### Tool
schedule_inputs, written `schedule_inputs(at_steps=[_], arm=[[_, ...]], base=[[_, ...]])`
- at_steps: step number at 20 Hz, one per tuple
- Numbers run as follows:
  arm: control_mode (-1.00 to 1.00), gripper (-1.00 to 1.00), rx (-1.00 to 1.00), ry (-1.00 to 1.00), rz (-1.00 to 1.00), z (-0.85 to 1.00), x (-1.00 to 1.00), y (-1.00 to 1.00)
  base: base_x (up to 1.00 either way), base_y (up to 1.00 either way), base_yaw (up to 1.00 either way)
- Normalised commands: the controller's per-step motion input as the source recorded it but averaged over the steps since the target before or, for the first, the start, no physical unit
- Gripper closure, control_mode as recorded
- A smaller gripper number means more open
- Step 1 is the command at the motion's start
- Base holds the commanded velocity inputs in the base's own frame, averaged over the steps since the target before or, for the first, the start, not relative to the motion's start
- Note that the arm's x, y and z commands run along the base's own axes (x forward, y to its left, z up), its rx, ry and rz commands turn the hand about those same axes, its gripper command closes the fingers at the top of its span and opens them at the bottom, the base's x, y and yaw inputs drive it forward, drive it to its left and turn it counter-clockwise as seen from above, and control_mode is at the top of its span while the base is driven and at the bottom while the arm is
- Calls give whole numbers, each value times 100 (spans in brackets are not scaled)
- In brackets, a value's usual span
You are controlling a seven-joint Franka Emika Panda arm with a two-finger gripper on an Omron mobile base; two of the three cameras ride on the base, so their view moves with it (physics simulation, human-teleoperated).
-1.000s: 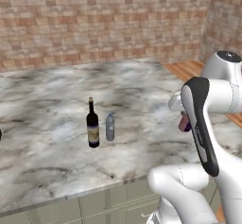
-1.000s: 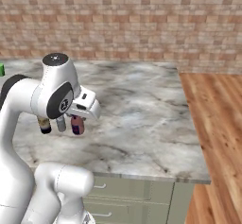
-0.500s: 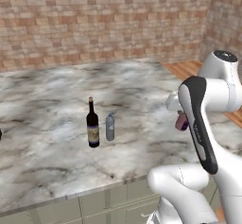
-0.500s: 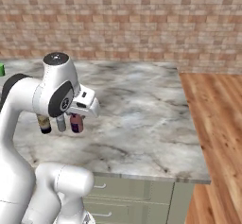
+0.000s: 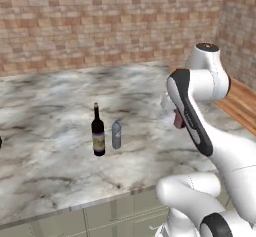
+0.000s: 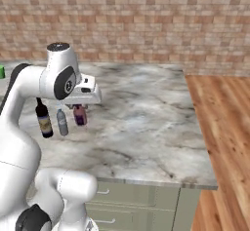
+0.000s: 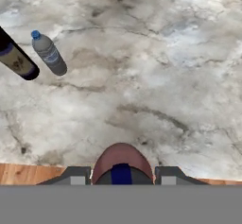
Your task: Place the drinks on the dining counter in a tight cluster.
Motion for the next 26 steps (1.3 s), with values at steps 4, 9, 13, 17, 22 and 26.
schedule_inputs(at_steps=[4, 9, 13, 17, 22, 26], arm=[[-100, 100, -21, 1, 3, -5, 60, 53], [-100, 100, -2, -4, 1, -81, 12, 27], [-100, 100, 14, -4, 0, -9, 6, 0], [-100, 100, 17, 3, 8, 15, 39, -11], [-100, 100, 3, 17, 22, 2, 52, 2], [-100, 100, 0, 14, 40, 0, 48, 2]], base=[[0, 0, 0], [0, 0, 0], [0, 0, 0], [0, 0, 0], [0, 0, 0], [0, 0, 0]])
